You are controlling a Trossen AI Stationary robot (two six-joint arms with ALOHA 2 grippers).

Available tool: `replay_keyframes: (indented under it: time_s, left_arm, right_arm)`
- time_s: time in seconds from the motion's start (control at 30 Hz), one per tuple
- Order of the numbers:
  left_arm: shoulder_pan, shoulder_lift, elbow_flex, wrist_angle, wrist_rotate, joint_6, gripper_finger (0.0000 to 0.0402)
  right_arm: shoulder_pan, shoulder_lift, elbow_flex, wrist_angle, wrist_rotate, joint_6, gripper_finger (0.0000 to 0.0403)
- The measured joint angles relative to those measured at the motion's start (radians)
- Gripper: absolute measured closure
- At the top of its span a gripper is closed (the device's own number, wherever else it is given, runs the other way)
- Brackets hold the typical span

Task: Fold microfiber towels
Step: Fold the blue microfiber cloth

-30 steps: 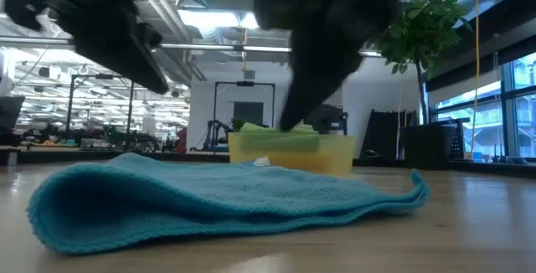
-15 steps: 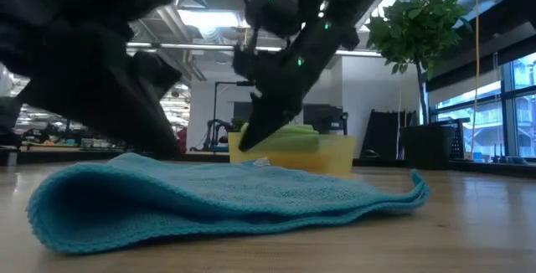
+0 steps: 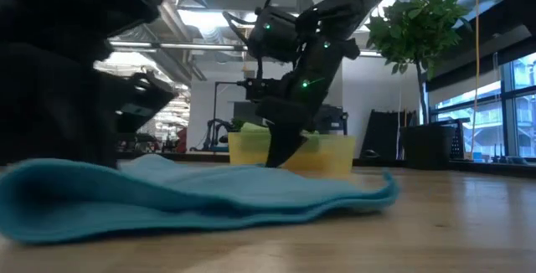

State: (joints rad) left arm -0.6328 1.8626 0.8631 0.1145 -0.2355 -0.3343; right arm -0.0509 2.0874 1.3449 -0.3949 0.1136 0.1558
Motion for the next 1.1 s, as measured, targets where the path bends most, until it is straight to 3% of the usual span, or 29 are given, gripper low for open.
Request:
replay_keyframes:
  time_s: [0.23, 0.5, 0.63, 0.8, 1.1]
  left_arm:
    - [-0.026, -0.066, -0.004, -0.170, -0.003, 0.005, 0.0390]
    - [-0.052, -0.232, -0.007, -0.327, -0.183, 0.029, 0.0384]
    - [-0.082, -0.286, -0.006, -0.304, -0.192, 0.082, 0.0357]
    - [-0.150, -0.265, -0.006, -0.304, -0.197, 0.154, 0.0310]
    - [-0.215, -0.115, -0.006, -0.289, -0.386, 0.379, 0.0275]
  right_arm:
    - [0.024, -0.030, -0.003, -0.112, 0.029, 0.158, 0.0393]
    - [0.036, -0.041, -0.004, -0.172, 0.029, 0.216, 0.0393]
    - [0.014, -0.041, -0.002, -0.172, 0.039, 0.211, 0.0393]
    - [-0.010, -0.041, -0.002, -0.170, 0.041, 0.206, 0.0393]
    - [-0.011, -0.041, -0.002, -0.168, 0.028, 0.205, 0.0393]
